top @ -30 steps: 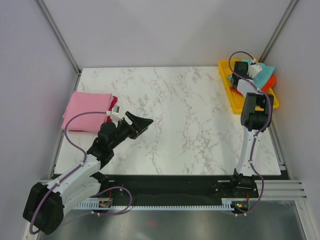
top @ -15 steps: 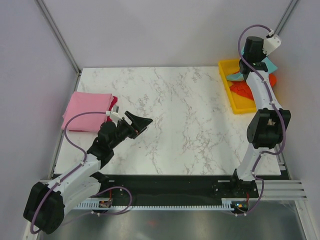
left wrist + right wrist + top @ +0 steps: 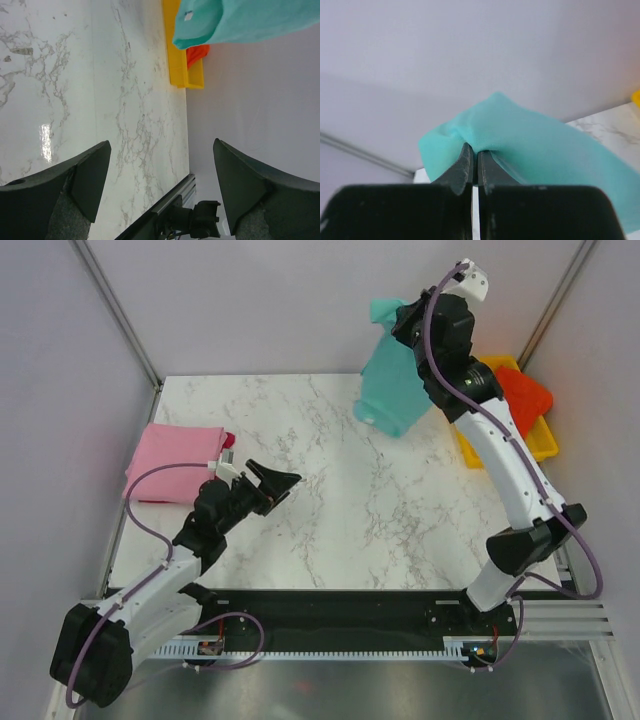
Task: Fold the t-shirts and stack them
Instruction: Move the tshirt to the center of the board, then flatten the tshirt out
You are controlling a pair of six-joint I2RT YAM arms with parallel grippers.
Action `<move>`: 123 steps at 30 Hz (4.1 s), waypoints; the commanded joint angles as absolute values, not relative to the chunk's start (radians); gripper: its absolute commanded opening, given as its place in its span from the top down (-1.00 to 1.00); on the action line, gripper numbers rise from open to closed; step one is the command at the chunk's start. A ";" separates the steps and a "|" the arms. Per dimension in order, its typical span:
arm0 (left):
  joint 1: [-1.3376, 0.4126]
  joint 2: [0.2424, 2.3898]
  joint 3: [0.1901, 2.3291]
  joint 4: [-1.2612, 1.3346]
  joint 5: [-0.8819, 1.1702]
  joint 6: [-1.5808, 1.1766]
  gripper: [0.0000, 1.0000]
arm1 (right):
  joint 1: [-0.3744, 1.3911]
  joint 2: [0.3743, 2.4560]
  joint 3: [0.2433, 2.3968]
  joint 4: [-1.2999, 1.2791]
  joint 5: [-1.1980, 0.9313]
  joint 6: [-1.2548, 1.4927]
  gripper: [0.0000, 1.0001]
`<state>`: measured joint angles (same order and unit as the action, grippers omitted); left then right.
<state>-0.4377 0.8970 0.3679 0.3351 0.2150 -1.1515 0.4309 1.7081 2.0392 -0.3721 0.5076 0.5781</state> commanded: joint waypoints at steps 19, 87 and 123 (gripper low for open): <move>-0.396 0.896 0.457 0.233 0.070 -0.976 -0.84 | 0.439 1.111 0.836 -0.098 0.353 0.756 -0.60; -0.408 0.890 0.476 0.288 -0.075 -0.712 0.96 | 0.440 1.545 0.870 0.055 0.340 0.589 -0.71; -0.414 0.628 0.443 0.338 0.089 -0.724 0.96 | 0.307 1.225 0.764 0.083 0.310 0.713 1.00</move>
<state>-0.4084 0.6720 0.3717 0.3103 0.0185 -0.7441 0.3035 1.4055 0.7776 0.1009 0.2077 0.7181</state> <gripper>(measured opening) 0.028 0.011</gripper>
